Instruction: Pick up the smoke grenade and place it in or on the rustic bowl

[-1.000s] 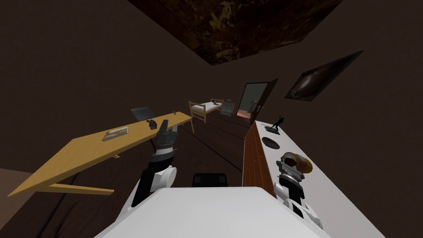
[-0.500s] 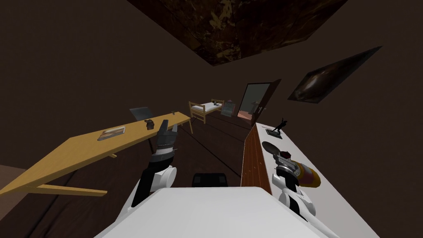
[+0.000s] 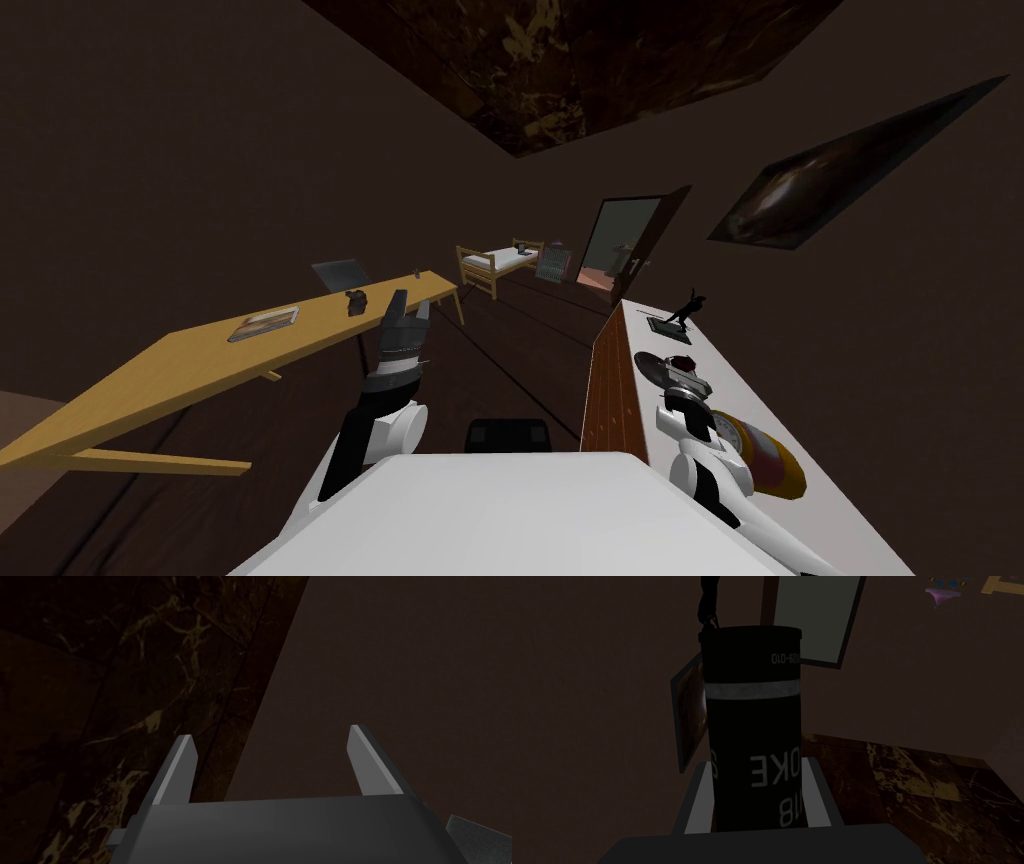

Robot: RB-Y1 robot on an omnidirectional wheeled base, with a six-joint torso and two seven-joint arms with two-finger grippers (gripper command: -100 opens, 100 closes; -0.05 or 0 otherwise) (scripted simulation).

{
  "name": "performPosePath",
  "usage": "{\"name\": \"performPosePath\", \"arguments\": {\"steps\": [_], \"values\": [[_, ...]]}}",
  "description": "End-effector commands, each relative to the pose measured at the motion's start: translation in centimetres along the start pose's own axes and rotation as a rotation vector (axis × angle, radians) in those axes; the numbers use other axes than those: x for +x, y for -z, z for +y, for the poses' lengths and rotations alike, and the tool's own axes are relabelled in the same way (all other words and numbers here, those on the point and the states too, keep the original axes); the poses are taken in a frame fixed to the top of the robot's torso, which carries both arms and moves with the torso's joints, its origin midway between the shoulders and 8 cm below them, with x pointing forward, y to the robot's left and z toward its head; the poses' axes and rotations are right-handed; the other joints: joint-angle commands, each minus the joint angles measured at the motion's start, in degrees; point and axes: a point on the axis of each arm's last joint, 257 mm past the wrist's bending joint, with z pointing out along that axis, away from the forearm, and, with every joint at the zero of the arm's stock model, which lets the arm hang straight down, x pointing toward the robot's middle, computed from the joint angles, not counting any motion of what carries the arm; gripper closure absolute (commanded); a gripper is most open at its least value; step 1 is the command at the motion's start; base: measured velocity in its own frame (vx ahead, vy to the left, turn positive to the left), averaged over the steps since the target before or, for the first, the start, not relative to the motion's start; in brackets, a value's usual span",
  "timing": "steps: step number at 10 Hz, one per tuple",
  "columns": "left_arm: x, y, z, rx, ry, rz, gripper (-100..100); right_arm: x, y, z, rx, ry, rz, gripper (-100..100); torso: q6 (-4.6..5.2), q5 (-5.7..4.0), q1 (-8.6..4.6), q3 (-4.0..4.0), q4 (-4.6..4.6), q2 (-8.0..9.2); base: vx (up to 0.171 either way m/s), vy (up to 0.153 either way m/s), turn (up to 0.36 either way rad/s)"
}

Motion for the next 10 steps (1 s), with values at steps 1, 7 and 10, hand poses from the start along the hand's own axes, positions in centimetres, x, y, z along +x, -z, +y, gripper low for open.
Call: {"name": "performPosePath", "arguments": {"steps": [1,7,10], "values": [[0.0,0.0,0.0,0.000,0.000,0.000,0,-0.5,-0.9,0.5,-0.007,0.005,0.008,100,0.00,0.00,0.00,0.00,0.00,0.00,0.074,-0.129,0.045],[0.0,0.0,0.0,0.000,0.000,0.000,0,-0.4,-0.6,0.3,-0.005,0.003,0.004,-100,0.08,0.09,0.50,0.21,0.06,0.39,0.008,-0.014,0.006],[0.0,0.0,0.0,0.000,0.000,0.000,0,-1.6,-1.7,4.9,-0.073,-0.004,0.002,-100,0.10,0.09,0.50,0.21,0.06,0.39,0.002,-0.004,-0.186]]}}
